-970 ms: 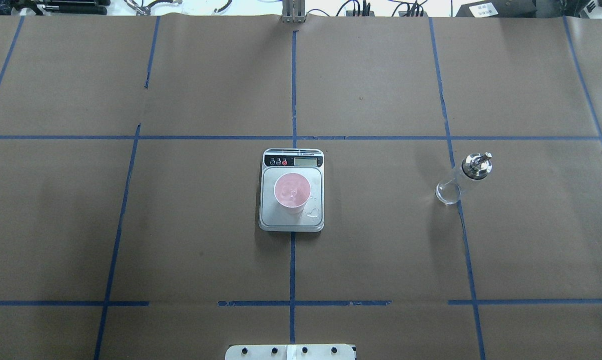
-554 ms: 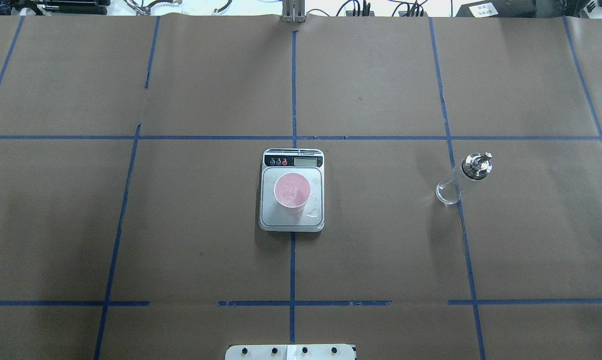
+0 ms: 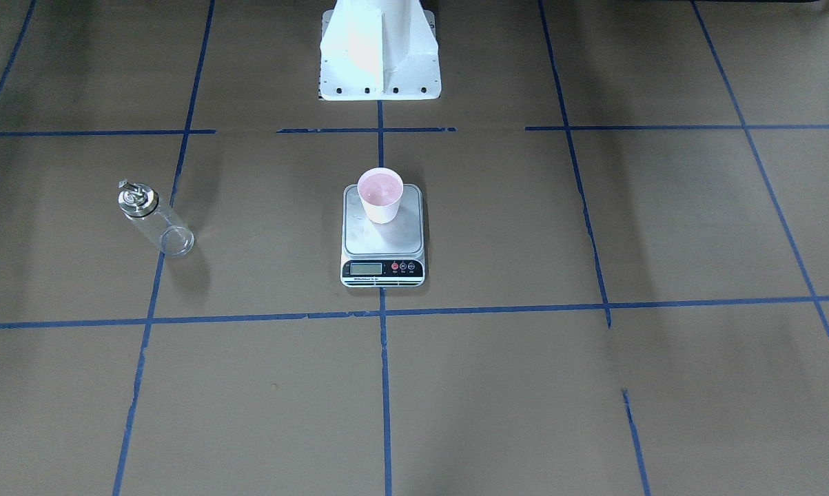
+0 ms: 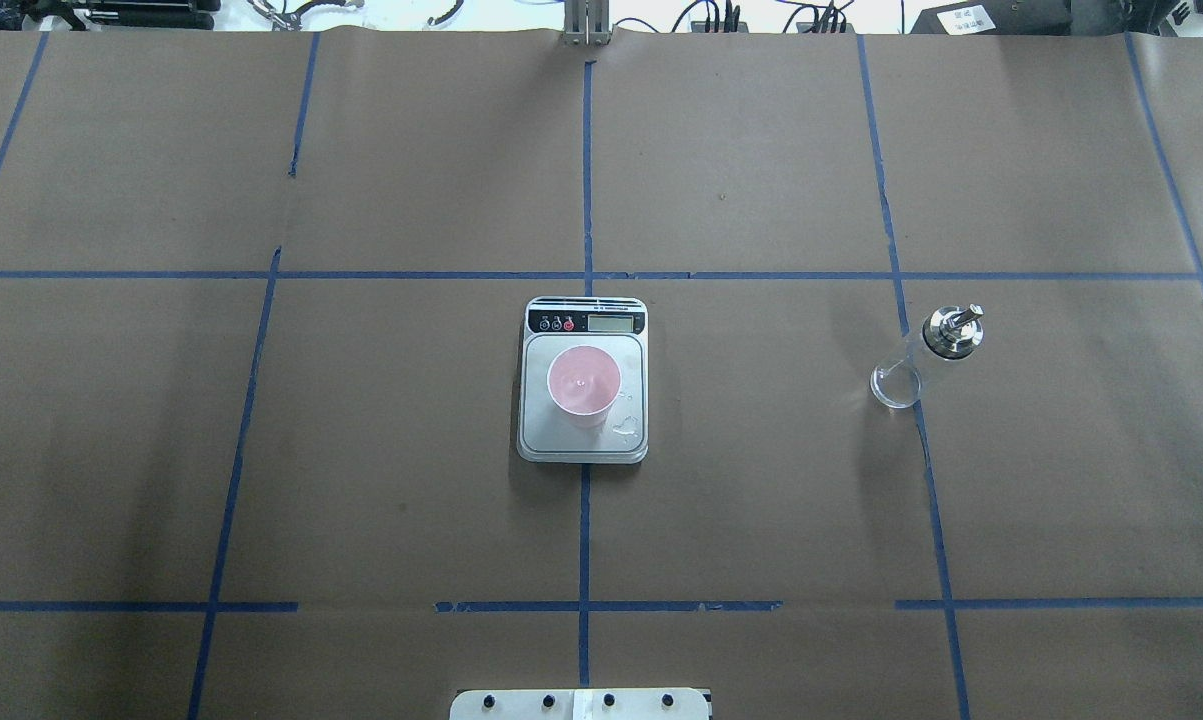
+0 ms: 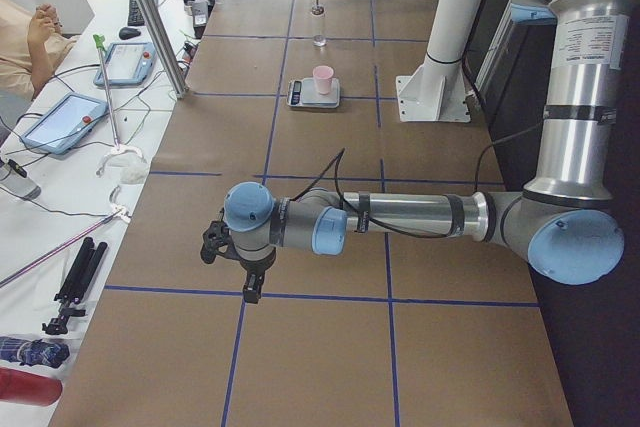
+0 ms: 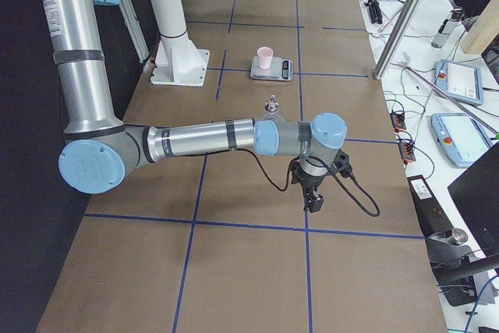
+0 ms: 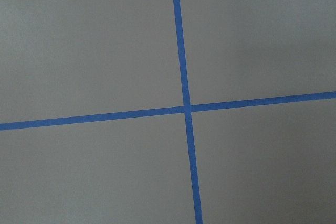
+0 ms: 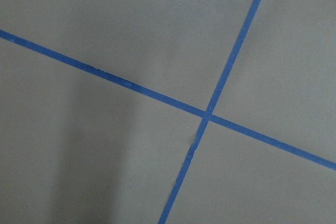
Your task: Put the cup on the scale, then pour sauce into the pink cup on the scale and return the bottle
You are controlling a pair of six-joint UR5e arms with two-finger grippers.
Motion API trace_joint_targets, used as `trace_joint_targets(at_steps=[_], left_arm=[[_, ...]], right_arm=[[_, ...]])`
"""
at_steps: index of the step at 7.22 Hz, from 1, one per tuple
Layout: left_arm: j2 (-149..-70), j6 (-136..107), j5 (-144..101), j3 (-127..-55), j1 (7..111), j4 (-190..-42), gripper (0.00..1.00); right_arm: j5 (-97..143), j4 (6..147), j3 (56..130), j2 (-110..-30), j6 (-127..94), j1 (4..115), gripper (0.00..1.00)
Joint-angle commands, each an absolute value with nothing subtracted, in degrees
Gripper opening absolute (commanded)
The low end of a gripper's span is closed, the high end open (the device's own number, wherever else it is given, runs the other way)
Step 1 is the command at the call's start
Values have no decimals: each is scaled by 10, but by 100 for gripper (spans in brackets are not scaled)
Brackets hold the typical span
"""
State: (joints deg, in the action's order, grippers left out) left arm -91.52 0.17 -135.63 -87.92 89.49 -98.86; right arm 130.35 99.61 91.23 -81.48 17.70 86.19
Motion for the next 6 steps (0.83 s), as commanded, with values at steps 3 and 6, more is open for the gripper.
trace_joint_targets(at_steps=[3,6], left_arm=[[-916,4,-1361,-877,895,-994,100],[-911,4,-1354,-863,895,-994,100]], right_arm=[[1293,996,940,-825,140,862,100],[1294,996,939,-844,120,861,100]])
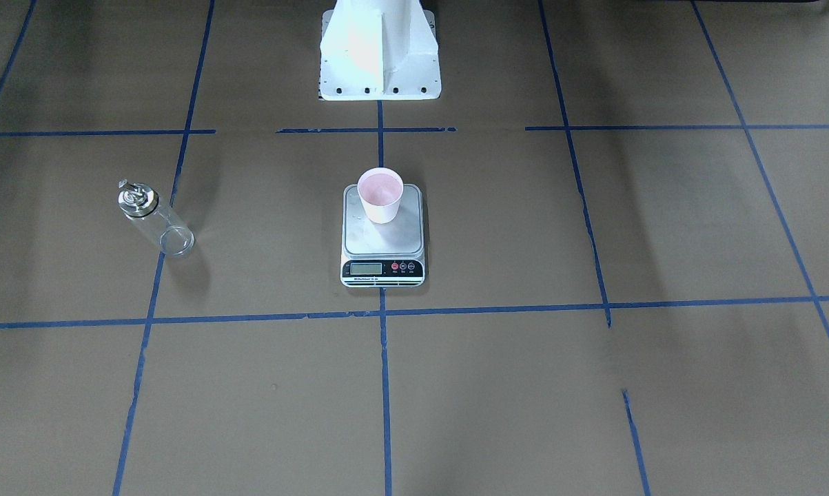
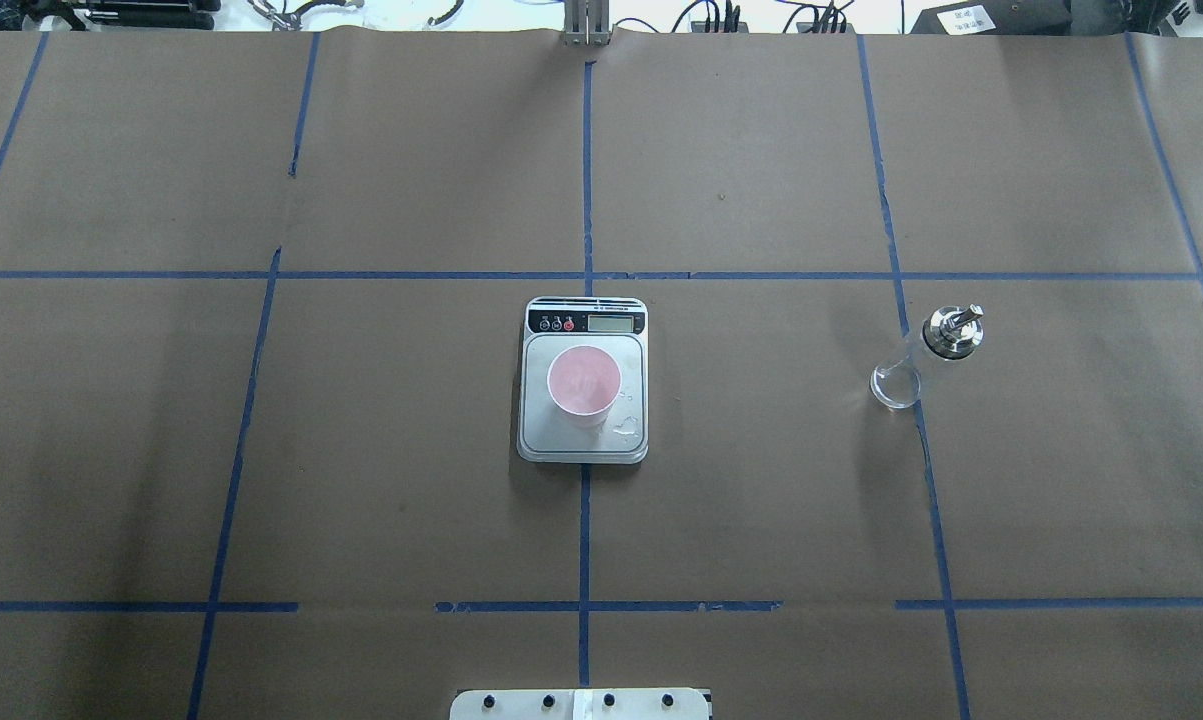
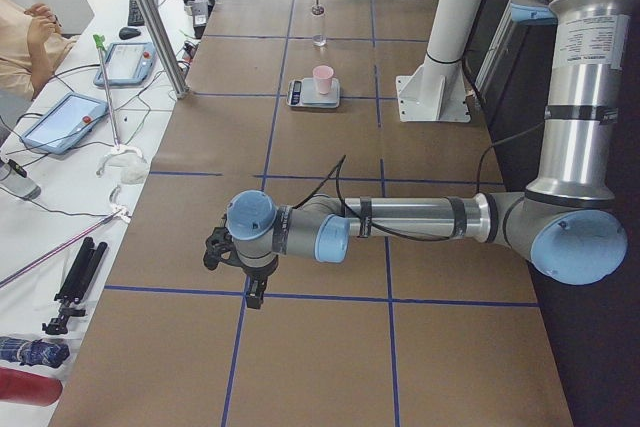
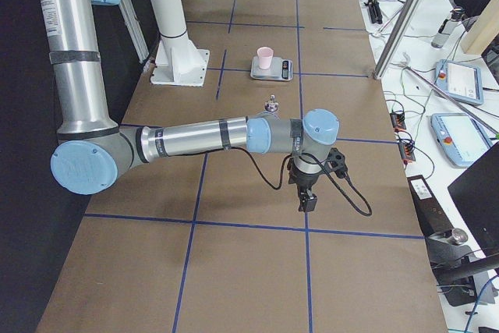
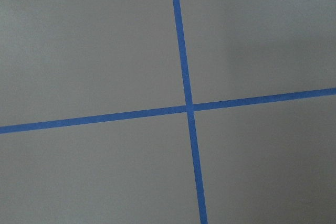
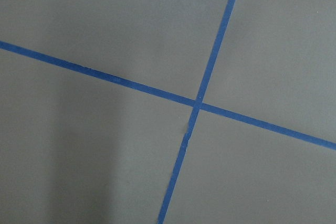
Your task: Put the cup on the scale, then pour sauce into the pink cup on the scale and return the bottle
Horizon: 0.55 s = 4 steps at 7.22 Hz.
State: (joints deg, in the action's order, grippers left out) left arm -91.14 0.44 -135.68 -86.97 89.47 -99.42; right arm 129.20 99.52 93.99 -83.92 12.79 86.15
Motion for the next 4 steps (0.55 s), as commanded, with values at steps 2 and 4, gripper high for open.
trace_joint_targets(at_steps=[2,4], left_arm=[[-911,4,-1354,-855,895,-994,100],[-911,4,-1354,-852,895,-992,100]], right_arm=[[1299,996,940,-845,120,860,100],[1300,996,941,-845,120,859,100]])
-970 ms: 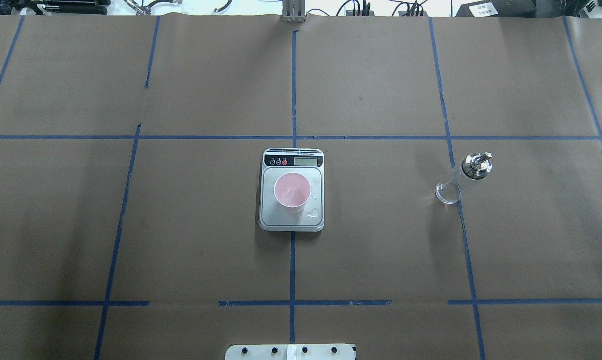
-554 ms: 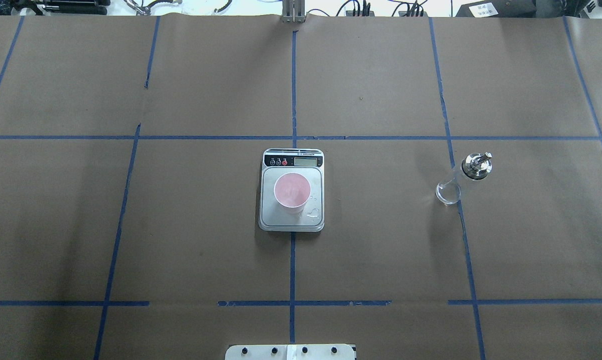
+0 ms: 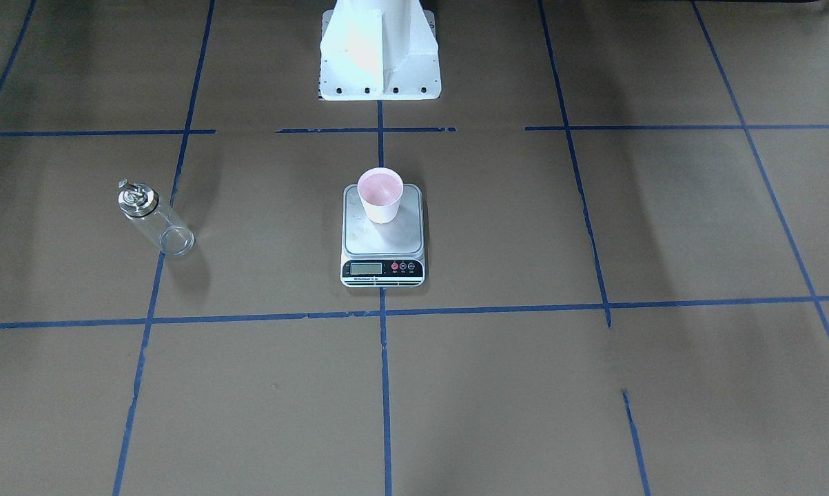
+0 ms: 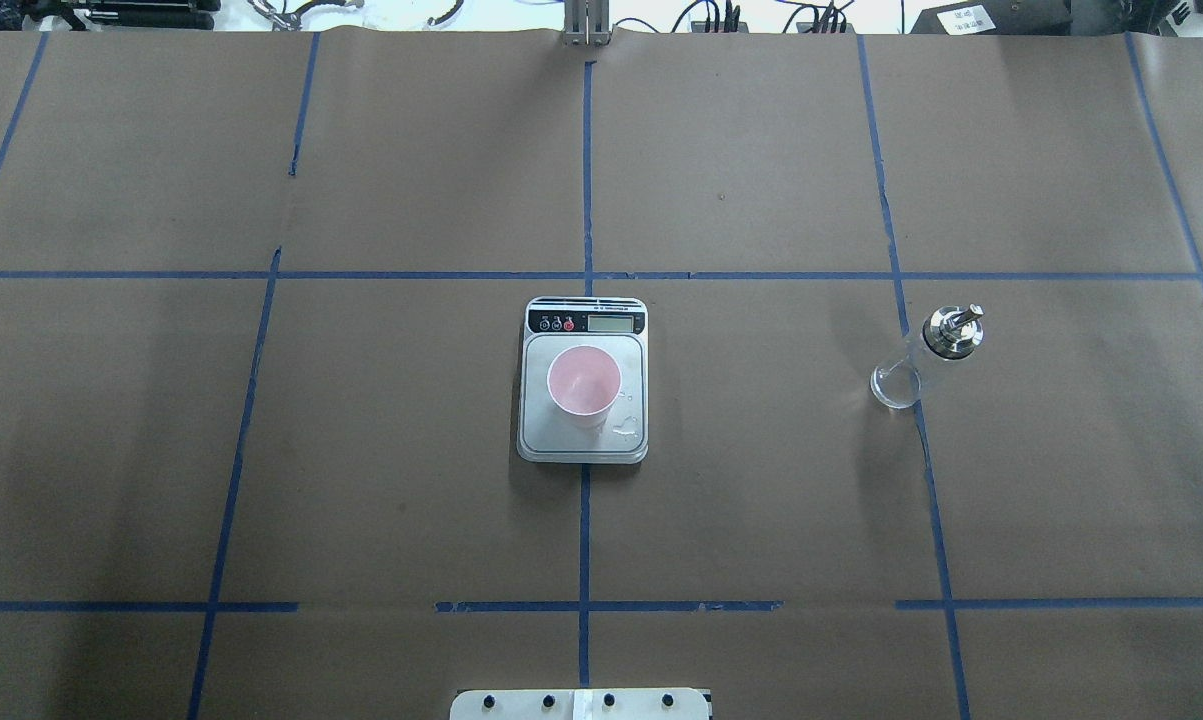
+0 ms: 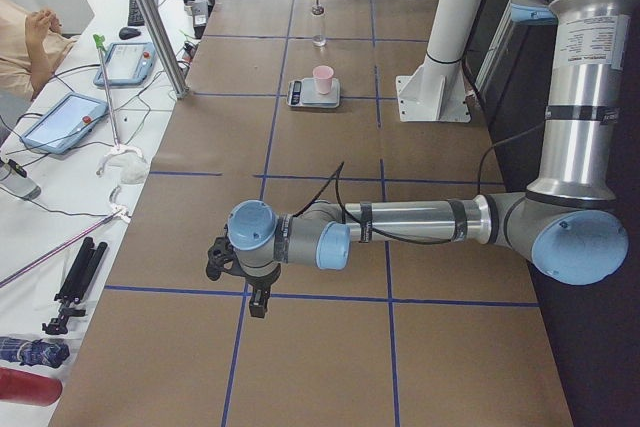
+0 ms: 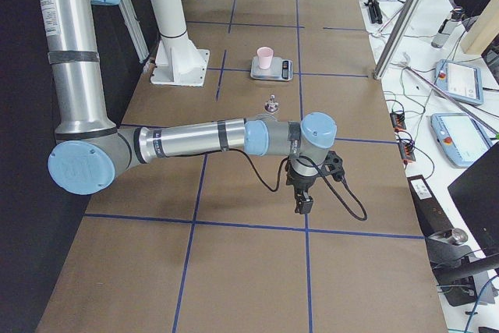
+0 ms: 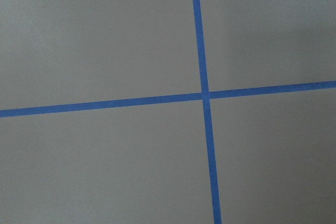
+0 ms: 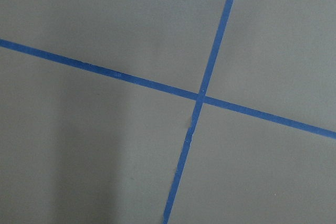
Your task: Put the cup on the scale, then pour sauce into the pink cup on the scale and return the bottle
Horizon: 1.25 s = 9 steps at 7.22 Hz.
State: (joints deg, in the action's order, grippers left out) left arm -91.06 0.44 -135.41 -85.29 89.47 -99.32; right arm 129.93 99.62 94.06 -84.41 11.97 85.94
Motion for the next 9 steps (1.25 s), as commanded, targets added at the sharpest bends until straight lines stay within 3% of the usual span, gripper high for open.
trace_joint_targets(at_steps=[1,9], left_arm=[[-911,4,-1354,-847,889,-991,100],[-911,3,-1354,-853,888,-984,100]], right_arm=[[1299,997,940,-844,119,856,100],[1296,995,941,-844,120,855,100]])
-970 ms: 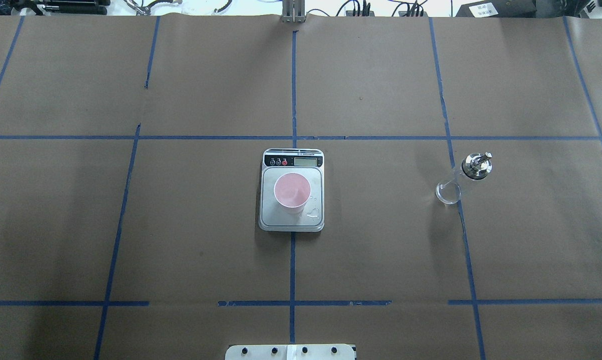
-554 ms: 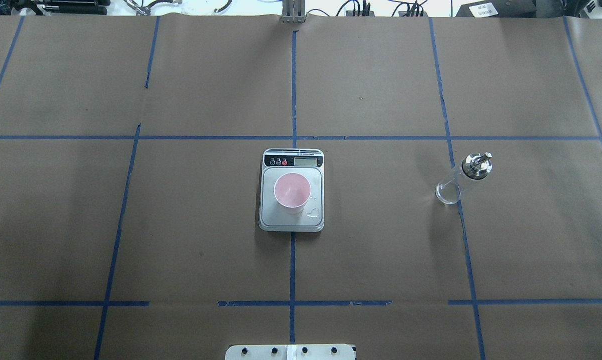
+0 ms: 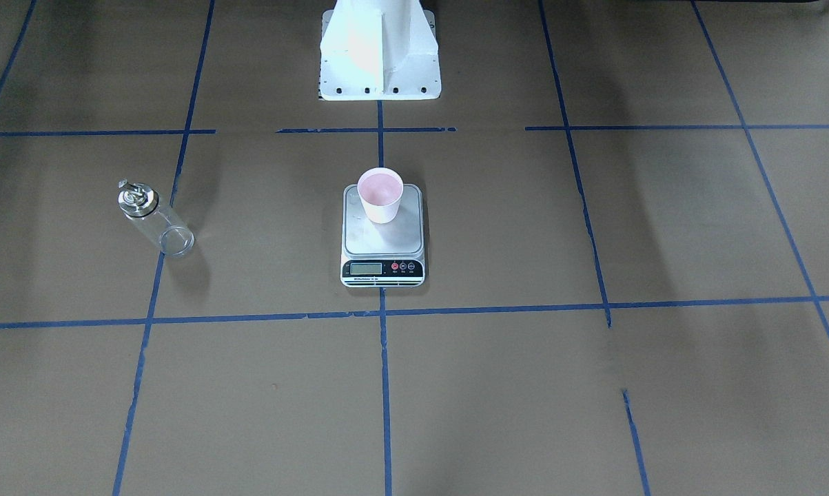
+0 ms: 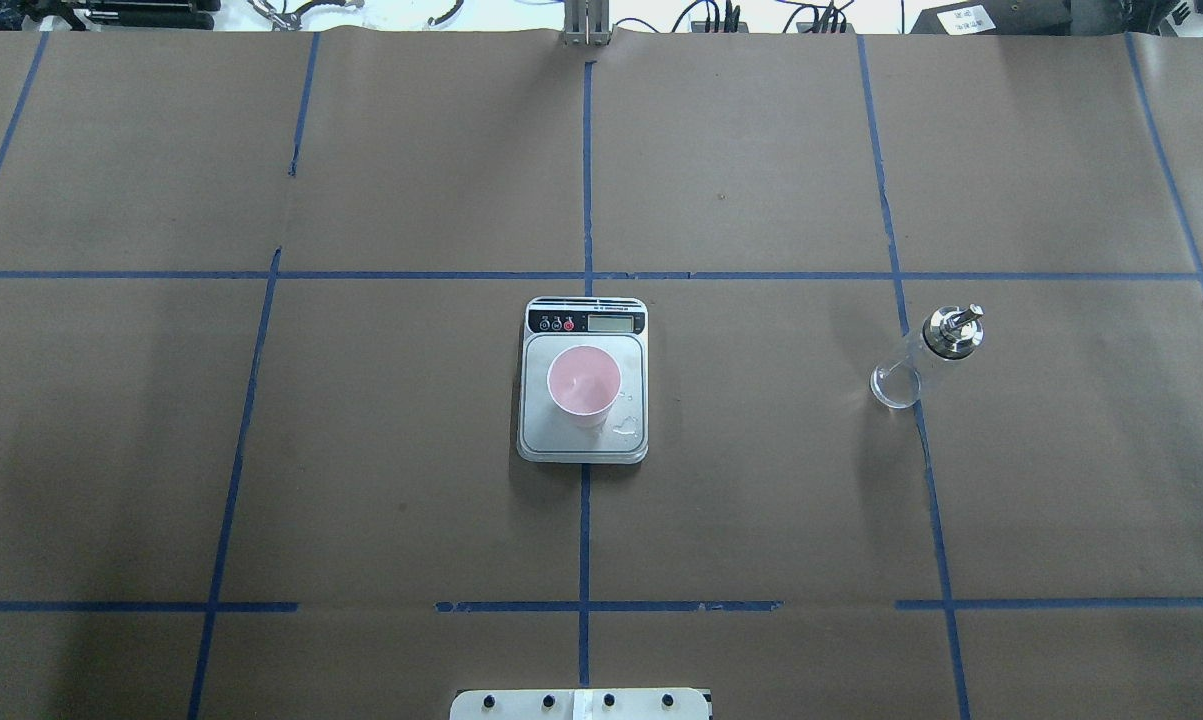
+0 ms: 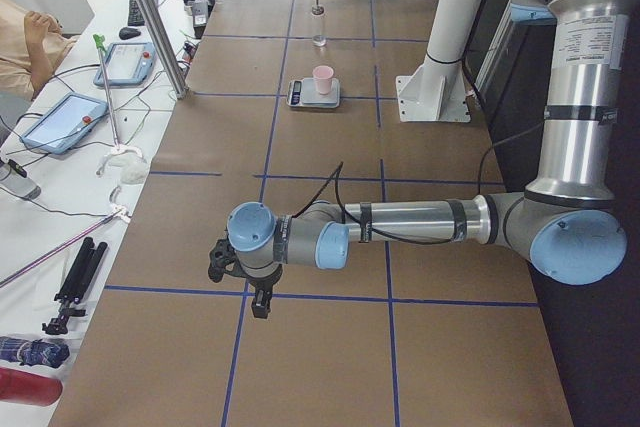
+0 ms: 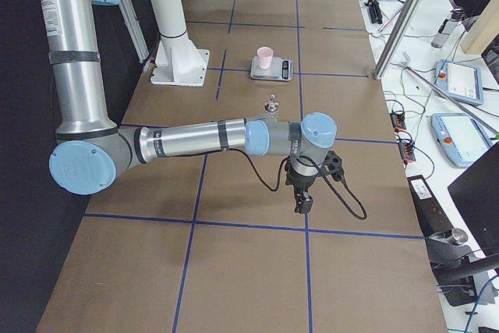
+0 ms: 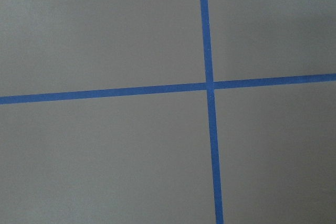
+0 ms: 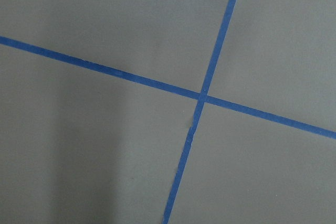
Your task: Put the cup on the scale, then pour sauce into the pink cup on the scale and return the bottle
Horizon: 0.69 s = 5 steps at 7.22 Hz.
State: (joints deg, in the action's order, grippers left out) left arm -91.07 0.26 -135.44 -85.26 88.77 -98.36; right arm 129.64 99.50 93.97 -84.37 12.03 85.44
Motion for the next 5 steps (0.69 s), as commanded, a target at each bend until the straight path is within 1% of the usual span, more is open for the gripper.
trace_joint_targets(at_steps=[1,5], left_arm=[[-913,3,-1354,-853,888,-984,100],[-912,3,-1354,-858,888,-983,100]], right_arm=[[1296,995,938,-843,120,854,100],[1298,995,945,-845,121,855,100]])
